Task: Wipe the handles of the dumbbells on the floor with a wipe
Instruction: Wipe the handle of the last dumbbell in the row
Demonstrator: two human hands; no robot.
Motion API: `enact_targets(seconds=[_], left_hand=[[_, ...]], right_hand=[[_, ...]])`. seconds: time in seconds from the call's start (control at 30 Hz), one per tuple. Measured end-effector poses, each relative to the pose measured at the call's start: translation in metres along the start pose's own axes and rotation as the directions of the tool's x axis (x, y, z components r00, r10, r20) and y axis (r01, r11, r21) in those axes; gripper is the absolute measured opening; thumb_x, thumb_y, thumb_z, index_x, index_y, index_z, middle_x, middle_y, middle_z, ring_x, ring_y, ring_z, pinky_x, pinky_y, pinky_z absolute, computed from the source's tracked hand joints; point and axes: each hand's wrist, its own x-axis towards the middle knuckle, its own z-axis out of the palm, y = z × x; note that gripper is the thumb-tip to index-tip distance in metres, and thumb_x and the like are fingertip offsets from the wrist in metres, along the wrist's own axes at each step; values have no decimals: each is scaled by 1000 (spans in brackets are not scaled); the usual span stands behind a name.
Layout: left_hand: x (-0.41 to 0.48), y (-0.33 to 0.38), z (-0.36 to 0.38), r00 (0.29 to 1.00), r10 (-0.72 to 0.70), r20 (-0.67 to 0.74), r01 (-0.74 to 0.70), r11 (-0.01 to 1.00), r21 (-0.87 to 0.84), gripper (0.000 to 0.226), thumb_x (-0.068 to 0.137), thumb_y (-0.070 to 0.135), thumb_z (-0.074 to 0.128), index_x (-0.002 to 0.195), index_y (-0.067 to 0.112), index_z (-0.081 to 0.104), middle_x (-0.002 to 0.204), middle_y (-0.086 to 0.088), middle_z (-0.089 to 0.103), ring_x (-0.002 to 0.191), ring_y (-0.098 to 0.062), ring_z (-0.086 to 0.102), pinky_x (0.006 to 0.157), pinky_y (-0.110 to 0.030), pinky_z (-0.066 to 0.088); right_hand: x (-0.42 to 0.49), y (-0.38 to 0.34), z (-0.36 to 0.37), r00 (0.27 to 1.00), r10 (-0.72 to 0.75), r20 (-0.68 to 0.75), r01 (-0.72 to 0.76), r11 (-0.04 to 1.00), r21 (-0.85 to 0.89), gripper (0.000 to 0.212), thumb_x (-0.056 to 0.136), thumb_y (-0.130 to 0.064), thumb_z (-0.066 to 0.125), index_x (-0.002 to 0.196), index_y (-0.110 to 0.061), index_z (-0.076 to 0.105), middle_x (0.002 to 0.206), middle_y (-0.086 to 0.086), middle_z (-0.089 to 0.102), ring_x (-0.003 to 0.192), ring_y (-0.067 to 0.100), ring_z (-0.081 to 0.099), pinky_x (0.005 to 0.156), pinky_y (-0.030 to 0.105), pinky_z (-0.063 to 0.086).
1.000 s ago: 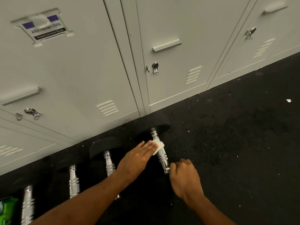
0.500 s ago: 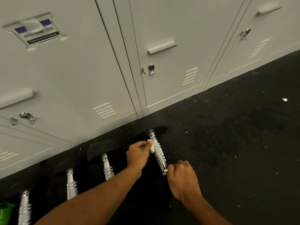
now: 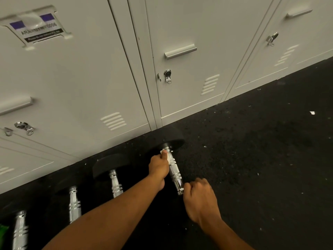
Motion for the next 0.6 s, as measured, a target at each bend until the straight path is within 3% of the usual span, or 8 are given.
enact_targets(seconds=[0.1,0.2,0.3,0.47,0.6], left_hand=[[3,2,-2,1000,22,6,-22,999,47,46,100,45,40,112,7,63,105,-11,68,95,-22,65,88,-38,54],[-4,0,-5,996,87,31,-91,979,180,45,102,44,36,115,9,61,105,-8,67,89,-16,62,63,-22,45],[-23,-9,-7,993,98,60,-113,935,338,45,103,43,32,111,11,61,96,-1,64,75,-7,57,55,-19,37],[-47,-35,-9,989,58,133,-118,854,506,52,104,44,25,105,10,65,103,-8,67,90,-20,61,78,-29,45],[-47,-39,-9,987,-73,146,-18,842,539,50,103,44,27,110,12,66,107,-6,66,91,-17,59,78,-27,42]], right_hand=[[1,0,2,1000,3,-6,-3,1000,-10,43,92,-35,29,64,-19,58,74,-3,54,79,9,46,78,27,42],[1,1,3,1000,4,4,-4,1000,-9,44,91,-37,28,64,-19,57,72,-4,53,77,8,46,76,27,42],[0,0,0,1000,7,18,-7,1000,13,42,94,-36,31,65,-20,57,74,-5,52,76,6,45,74,25,41],[-1,-3,-3,1000,18,3,-18,1000,17,41,94,-34,33,70,-17,63,78,-2,56,79,9,48,77,29,44],[0,-1,-1,1000,25,16,-26,999,27,41,93,-35,32,69,-19,61,77,-3,54,78,9,48,76,29,45]])
